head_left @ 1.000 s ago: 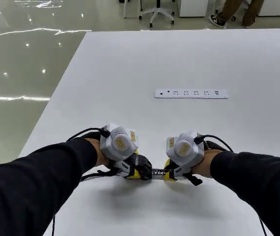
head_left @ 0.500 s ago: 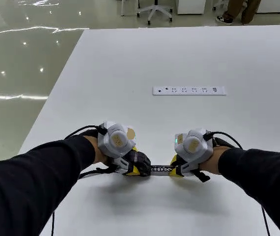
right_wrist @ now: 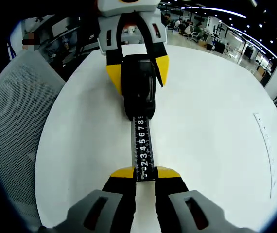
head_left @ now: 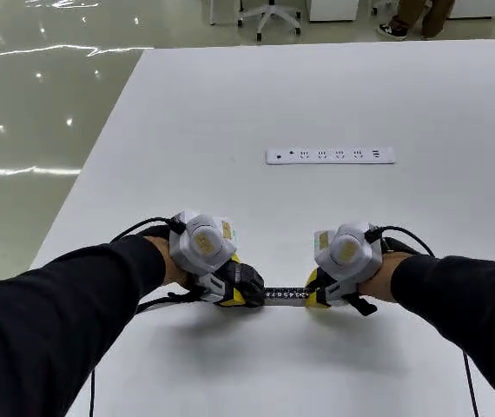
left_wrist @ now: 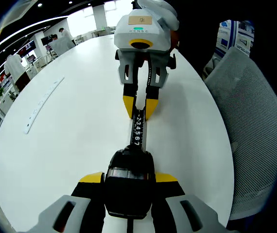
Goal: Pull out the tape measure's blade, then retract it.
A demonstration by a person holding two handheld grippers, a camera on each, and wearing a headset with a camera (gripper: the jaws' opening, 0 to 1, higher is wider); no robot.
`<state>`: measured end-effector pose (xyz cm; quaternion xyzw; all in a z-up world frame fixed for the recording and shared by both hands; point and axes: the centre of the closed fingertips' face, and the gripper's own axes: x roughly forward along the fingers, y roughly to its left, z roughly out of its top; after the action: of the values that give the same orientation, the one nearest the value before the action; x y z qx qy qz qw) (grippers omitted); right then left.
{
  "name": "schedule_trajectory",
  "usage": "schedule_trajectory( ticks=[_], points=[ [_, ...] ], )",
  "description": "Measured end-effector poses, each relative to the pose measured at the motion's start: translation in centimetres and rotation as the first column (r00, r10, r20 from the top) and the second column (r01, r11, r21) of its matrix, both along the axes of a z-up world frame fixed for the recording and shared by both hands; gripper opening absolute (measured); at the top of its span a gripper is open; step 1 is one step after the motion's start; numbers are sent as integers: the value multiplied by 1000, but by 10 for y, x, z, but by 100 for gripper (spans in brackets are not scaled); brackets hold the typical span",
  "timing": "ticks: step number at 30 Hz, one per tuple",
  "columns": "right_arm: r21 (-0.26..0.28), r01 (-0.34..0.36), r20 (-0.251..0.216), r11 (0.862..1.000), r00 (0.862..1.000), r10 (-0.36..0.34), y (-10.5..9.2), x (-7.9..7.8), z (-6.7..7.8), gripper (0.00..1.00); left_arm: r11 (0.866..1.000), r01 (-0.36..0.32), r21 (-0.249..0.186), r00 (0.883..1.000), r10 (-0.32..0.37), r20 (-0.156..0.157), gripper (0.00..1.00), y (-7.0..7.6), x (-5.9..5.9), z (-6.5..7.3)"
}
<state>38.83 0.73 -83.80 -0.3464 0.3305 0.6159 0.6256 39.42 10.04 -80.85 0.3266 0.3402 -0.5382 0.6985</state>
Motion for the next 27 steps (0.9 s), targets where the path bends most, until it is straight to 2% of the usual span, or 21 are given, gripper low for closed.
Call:
schedule_trajectory(
  ticks=[27],
  points=[
    [-20,13,5,1000,1000,-13,-22,2,-3,9,1000,-12,-3,1000,12,2,33,0,0,1]
  ],
)
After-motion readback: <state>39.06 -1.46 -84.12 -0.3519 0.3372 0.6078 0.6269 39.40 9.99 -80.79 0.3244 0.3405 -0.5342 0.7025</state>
